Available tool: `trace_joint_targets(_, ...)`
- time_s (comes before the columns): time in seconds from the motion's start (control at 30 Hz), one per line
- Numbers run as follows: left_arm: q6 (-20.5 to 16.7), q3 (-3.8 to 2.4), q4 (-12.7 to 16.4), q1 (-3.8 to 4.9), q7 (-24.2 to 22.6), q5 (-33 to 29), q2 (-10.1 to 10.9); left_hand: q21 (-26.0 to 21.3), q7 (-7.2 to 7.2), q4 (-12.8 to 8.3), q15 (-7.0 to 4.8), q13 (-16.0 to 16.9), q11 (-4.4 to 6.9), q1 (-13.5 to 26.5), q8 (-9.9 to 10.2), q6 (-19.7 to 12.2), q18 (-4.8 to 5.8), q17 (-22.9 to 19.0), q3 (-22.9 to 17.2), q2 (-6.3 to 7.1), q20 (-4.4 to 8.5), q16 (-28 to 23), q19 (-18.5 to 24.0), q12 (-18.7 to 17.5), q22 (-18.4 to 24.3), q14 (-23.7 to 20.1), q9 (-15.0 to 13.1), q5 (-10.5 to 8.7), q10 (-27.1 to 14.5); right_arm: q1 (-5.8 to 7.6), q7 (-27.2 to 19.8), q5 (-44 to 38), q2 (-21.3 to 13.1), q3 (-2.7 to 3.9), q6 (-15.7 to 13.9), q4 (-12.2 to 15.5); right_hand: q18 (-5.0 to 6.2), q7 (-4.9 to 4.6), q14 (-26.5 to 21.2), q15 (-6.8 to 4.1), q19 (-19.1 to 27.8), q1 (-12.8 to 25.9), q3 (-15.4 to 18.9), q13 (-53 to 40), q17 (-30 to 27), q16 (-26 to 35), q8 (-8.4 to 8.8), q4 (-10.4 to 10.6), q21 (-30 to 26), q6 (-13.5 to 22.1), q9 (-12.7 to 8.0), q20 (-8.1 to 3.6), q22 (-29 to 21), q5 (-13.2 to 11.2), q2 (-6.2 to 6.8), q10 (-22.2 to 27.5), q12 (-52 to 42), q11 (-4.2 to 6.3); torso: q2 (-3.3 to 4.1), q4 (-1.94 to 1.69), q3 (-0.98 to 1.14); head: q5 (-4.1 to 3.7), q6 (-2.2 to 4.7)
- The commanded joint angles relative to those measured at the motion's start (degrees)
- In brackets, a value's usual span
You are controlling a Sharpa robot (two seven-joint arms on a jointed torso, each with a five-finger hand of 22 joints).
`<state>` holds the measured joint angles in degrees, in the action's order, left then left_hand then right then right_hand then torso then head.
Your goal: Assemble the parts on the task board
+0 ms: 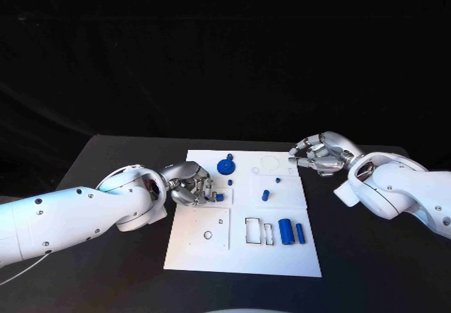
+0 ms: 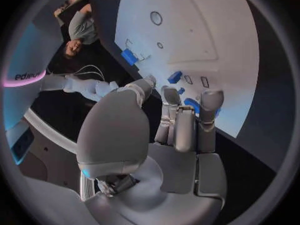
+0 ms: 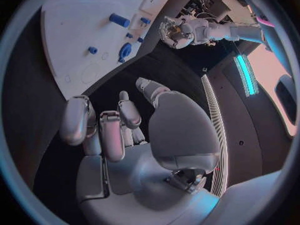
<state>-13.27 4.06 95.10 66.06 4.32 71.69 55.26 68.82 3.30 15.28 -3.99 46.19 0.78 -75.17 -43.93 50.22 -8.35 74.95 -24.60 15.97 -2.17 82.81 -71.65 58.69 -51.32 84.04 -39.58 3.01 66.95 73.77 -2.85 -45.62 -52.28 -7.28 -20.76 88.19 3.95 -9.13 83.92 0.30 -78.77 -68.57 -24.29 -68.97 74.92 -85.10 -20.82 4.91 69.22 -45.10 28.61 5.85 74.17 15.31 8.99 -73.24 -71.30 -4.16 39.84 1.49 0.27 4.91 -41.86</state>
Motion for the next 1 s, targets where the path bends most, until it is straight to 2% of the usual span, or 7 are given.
trace_joint_targets(0.03, -4.08, 0.16, -0.81, -0.24, 4.53, 13.29, -1.13, 1.87, -0.74, 1.38, -0.46, 3.50, 0.48, -0.61, -3.44, -0.03, 1.54, 5.65, 2.74, 0.04, 0.36, 1.36, -1.49, 3.60, -3.00, 3.21, -2.29, -0.04, 2.01, -0.09, -0.30, -0.69, 0.00, -0.01, 0.68, 0.04, 0.99, -0.08, 3.27, -0.34, 0.31, -0.38, -0.16, -0.03, 3.18, 0.15, -0.21, 0.28, -0.12, 0.37, -0.04, 0.09, 0.05, 0.39, -0.22, 0.26, -0.03, -0.10, 0.11, 0.12, -0.02, -0.09, -0.06)
trace_joint_targets(0.17, -4.76, 0.28, -1.44, -0.46, 7.52, 16.36, -2.12, 4.68, -1.74, 1.57, -1.20, 7.08, 1.34, 1.83, -6.80, -0.17, 2.28, 8.22, 9.53, -1.59, 0.98, 3.11, -3.51, 7.37, -7.37, 4.10, -4.91, -0.02, 4.22, -0.12, -0.32, -0.71, -0.06, -0.01, 0.66, 0.06, 0.99, -0.08, 3.27, -0.34, 0.31, -0.38, -0.16, -0.03, 3.18, 0.15, -0.21, 0.28, -0.12, 0.37, -0.04, 0.09, 0.05, 0.39, -0.22, 0.26, -0.03, -0.10, 0.10, -0.01, 0.00, -0.24, -0.16)
trace_joint_targets(0.27, -4.58, 0.31, -1.77, -0.55, 9.04, 17.86, -2.70, 5.62, -2.15, 1.58, -1.55, 8.09, 1.73, 1.43, -7.91, -0.25, 2.51, 8.88, 12.69, -2.93, 1.26, 3.54, -4.04, 8.51, -8.83, 4.28, -5.97, 0.00, 4.81, -0.14, -0.34, -0.72, -0.09, -0.01, 0.67, 0.07, 0.98, -0.08, 3.28, -0.34, 0.27, -0.51, -0.27, -0.07, 3.20, 0.14, -0.31, 0.25, -0.08, 0.41, -0.06, 0.09, 0.10, 0.50, -0.31, 0.20, -0.09, -0.10, 0.09, -0.05, 0.05, -0.24, -0.30)
trace_joint_targets(0.4, -3.36, 0.34, -2.09, -0.59, 10.43, 19.59, -3.37, 5.85, -2.35, 1.59, -1.69, 9.03, 1.90, 0.92, -8.31, -0.14, 2.55, 9.32, 13.91, -3.51, 1.37, 3.83, -4.08, 9.37, -9.15, 4.40, -6.38, -0.01, 5.39, -0.16, -0.35, -0.75, -0.08, -0.01, 0.69, 0.07, 0.98, -0.08, 3.28, -0.34, 0.27, -0.51, -0.27, -0.07, 3.20, 0.14, -0.31, 0.25, -0.08, 0.41, -0.06, 0.09, 0.10, 0.50, -0.31, 0.20, -0.09, -0.10, 0.07, -0.10, 0.08, -0.28, -0.45)
trace_joint_targets(0.5, -2.01, 0.36, -2.36, -0.62, 11.65, 20.51, -4.09, 6.32, -2.50, 1.59, -1.80, 10.01, 2.03, 0.70, -8.61, 0.03, 2.69, 9.85, 14.66, -3.98, 1.44, 4.15, -4.39, 10.20, -9.94, 4.55, -6.67, 0.02, 6.01, -0.21, -0.37, -0.80, -0.03, -0.01, 0.74, 0.05, 0.98, -0.08, 3.28, -0.34, 0.27, -0.51, -0.27, -0.07, 3.20, 0.14, -0.31, 0.25, -0.08, 0.41, -0.06, 0.09, 0.10, 0.50, -0.31, 0.20, -0.09, -0.10, 0.09, 0.04, 0.00, -0.22, -0.52)
trace_joint_targets(0.63, -1.01, 0.37, -2.68, -0.67, 12.99, 20.90, -4.68, 6.54, -2.59, 1.64, -1.89, 10.24, 2.13, 0.83, -8.85, 0.10, 2.73, 10.01, 15.60, -4.31, 1.51, 4.27, -4.47, 10.54, -10.24, 4.60, -6.96, 0.04, 6.19, -0.26, -0.39, -0.82, -0.03, -0.01, 0.77, 0.04, 0.98, -0.08, 3.28, -0.34, 0.27, -0.51, -0.27, -0.07, 3.20, 0.14, -0.31, 0.25, -0.08, 0.41, -0.06, 0.09, 0.10, 0.50, -0.31, 0.20, -0.09, -0.10, 0.08, -0.02, -0.04, -0.27, -0.59)
trace_joint_targets(1.0, 0.01, 0.38, -3.31, -0.73, 14.88, 21.24, -5.55, 7.08, -2.80, 1.61, -2.01, 11.35, 2.30, 0.46, -9.13, 0.29, 2.88, 10.61, 15.98, -5.00, 1.59, 4.65, -4.85, 11.45, -11.12, 4.78, -7.27, 0.11, 6.87, -0.34, -0.45, -0.84, 0.04, -0.01, 0.80, 0.06, 0.98, -0.09, 3.29, -0.34, 0.26, -0.56, -0.31, -0.11, 3.20, 0.15, -0.39, 0.24, -0.10, 0.42, -0.07, 0.09, 0.11, 0.58, -0.32, 0.15, -0.15, -0.10, 0.05, -0.01, 0.05, -0.27, -0.78)
